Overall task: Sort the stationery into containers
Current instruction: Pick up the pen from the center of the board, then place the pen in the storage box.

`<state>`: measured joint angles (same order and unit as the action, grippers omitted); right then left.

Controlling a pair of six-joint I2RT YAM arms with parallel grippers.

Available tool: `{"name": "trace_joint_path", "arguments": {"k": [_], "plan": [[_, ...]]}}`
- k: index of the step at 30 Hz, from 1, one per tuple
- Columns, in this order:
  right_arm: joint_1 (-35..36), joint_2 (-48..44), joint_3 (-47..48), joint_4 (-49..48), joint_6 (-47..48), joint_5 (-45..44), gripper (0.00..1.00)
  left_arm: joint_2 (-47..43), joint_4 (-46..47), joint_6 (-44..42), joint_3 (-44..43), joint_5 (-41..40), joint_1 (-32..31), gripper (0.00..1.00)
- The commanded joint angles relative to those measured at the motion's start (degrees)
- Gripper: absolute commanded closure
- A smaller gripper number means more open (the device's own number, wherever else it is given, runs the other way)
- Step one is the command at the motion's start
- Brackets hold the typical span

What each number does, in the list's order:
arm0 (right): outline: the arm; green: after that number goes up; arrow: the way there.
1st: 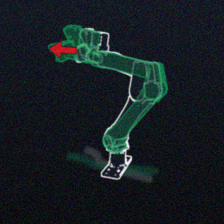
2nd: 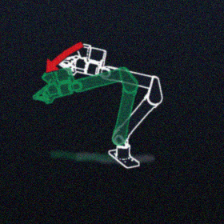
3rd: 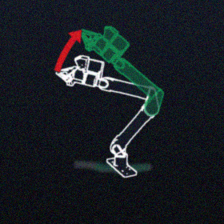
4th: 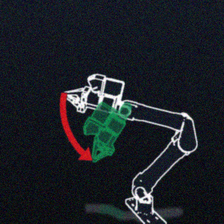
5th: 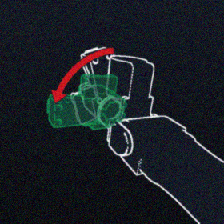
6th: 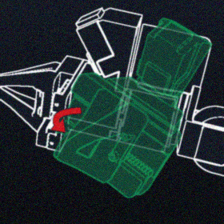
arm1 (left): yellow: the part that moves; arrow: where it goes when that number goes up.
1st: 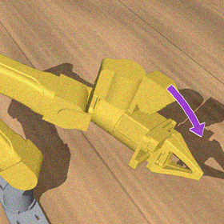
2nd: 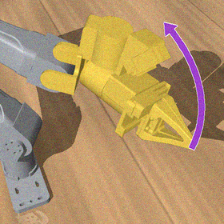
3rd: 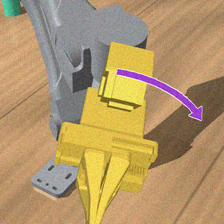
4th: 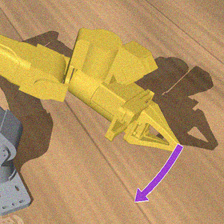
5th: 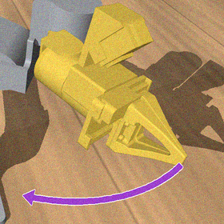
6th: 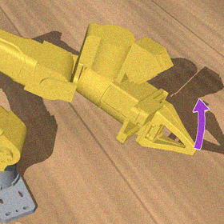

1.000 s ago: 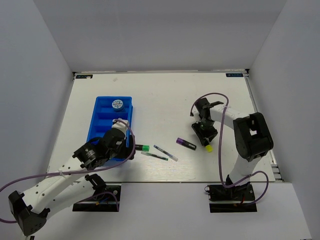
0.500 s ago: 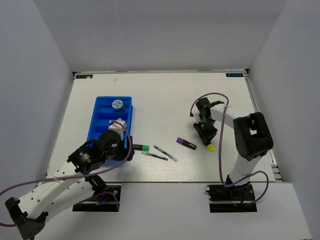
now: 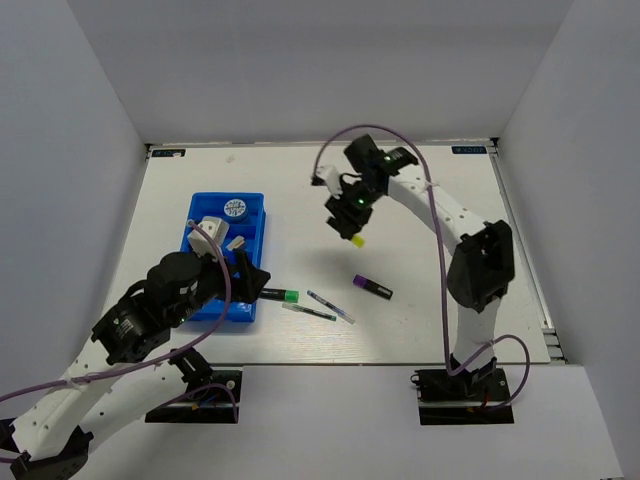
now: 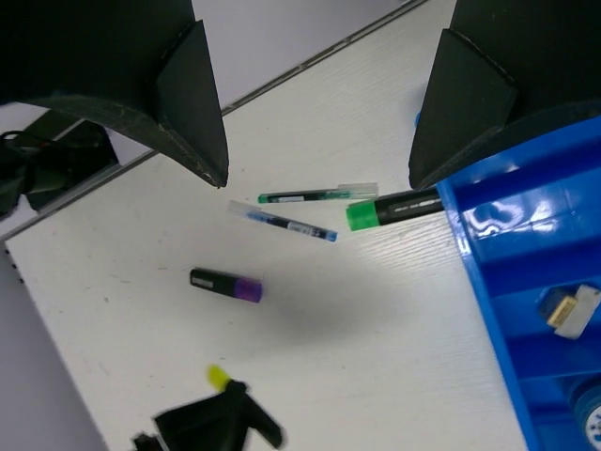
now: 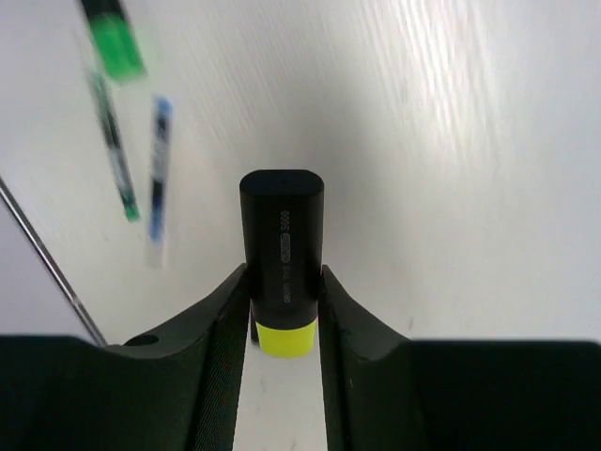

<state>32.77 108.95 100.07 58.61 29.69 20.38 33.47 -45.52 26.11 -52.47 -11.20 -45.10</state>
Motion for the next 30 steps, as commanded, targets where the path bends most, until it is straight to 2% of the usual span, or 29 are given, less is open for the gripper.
{"name": "trace_joint_path", "arguments": {"k": [1, 4, 6, 10, 11, 13, 14, 16, 18, 20, 26, 30], "plan": [[5.27, 6.86, 15.10, 8.10, 4.07, 9.49, 1.00, 1.15, 3.76, -0.62, -3.07, 4.60, 0.01, 0.12], [9.84, 13.62, 26.89, 7.32, 1.96, 15.73, 1.00, 1.94, 4.82, -1.50, -5.01, 7.33, 0.01, 0.12], [11.78, 16.11, 29.38, 4.69, 0.03, 20.11, 1.00, 2.30, 5.79, -2.46, -6.76, 9.00, 0.01, 0.12], [15.91, 17.18, 27.73, -14.79, -4.72, 24.09, 1.00, 2.56, 5.44, -3.34, -9.84, 10.93, 0.10, 0.12], [16.18, 17.79, 27.11, -17.45, -9.60, 25.92, 1.00, 2.30, 5.26, -3.43, -10.02, 11.11, 0.01, 0.12], [16.71, 18.41, 24.92, -30.68, -14.47, 26.90, 1.00, 2.21, 5.18, -3.61, -10.98, 11.11, 0.01, 0.12], [16.88, 19.80, 23.95, -37.19, -22.14, 28.38, 1.00, 1.95, 5.00, -3.78, -10.99, 12.16, 0.10, 0.12], [17.23, 20.86, 24.03, -46.50, -28.51, 28.48, 1.00, 1.95, 4.47, -3.87, -10.90, 12.43, 0.10, 0.12], [17.94, 23.75, 25.17, -49.02, -32.56, 28.05, 1.00, 1.77, 3.95, -3.87, -10.47, 12.87, 0.10, 0.12], [19.33, 25.78, 27.18, -49.64, -32.33, 25.43, 1.00, 1.24, 3.94, -3.61, -9.06, 13.22, 0.01, 0.12], [22.41, 28.07, 23.24, -51.32, -24.70, 18.38, 1.00, -1.22, 5.26, -2.29, -4.93, 12.78, 0.10, 0.12], [23.03, 29.74, 23.85, -51.49, -23.54, 16.71, 1.00, -2.97, 4.30, -1.76, -3.79, 12.17, 0.01, 0.12]]}}
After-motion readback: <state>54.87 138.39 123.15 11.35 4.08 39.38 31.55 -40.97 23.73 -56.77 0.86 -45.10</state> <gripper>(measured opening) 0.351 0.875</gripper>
